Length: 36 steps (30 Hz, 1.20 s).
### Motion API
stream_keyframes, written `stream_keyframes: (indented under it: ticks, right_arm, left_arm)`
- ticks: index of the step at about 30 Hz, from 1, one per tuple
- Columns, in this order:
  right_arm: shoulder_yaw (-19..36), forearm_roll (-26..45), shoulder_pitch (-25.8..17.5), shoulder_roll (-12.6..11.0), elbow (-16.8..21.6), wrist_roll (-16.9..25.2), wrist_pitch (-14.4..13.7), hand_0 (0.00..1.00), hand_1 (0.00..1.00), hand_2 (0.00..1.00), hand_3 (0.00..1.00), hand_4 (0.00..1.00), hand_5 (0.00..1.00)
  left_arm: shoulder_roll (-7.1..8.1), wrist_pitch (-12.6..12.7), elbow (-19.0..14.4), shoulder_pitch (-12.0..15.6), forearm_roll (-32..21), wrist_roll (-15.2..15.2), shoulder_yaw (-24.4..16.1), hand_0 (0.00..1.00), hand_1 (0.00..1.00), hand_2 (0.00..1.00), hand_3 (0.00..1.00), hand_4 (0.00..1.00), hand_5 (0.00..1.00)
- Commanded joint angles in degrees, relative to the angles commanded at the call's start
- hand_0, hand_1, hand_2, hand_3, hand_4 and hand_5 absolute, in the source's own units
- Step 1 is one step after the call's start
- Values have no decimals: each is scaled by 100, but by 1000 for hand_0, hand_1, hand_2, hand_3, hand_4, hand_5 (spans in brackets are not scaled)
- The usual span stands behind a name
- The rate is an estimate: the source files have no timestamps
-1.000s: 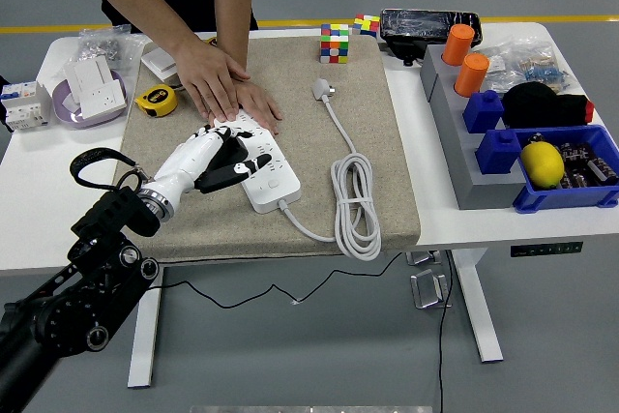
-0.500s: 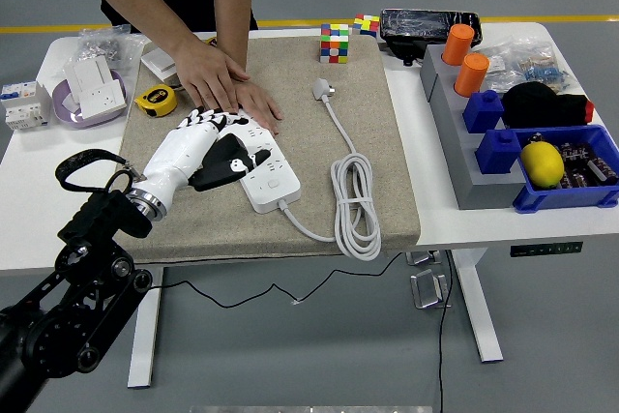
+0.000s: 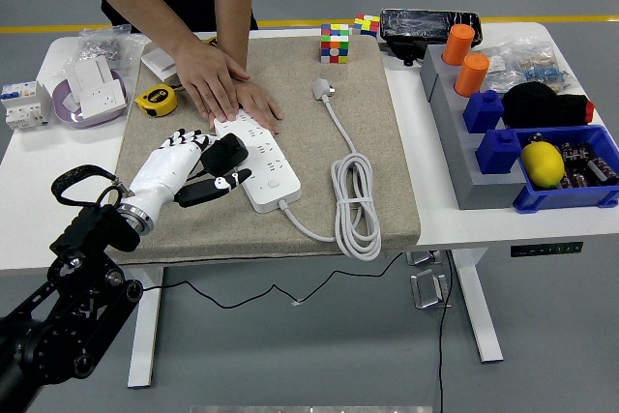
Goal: Pick up the plug,place it near the board,insert it into the board,press the button
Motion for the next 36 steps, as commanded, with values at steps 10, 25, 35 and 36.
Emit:
stream_keyframes:
  ticks: [10,25,35,36]
  right_arm:
    - [-18,1,-8,-4,2,0,1,808,787,771,786,998,998]
    - [19,-14,24,-15,8,-1,4,808,787,771,786,998,998]
    - [11,-4,41,-18,6,-1,5,809,787,770,786,998,998]
    - [8,0,44,-17,5,-2,5,809,787,770,786,998,998]
  left_arm:
    - [-37,-14,216,-154,26,-24,158,998,970,916,865,920,998]
    - [-65,-35,440,-347,59,-48,300,998,971,917,866,921,998]
    - [-98,-45,507,-391,81,-48,374,998,971,917,866,921,998]
    - [-98,-44,507,-402,81,-49,381,998,971,917,866,921,998]
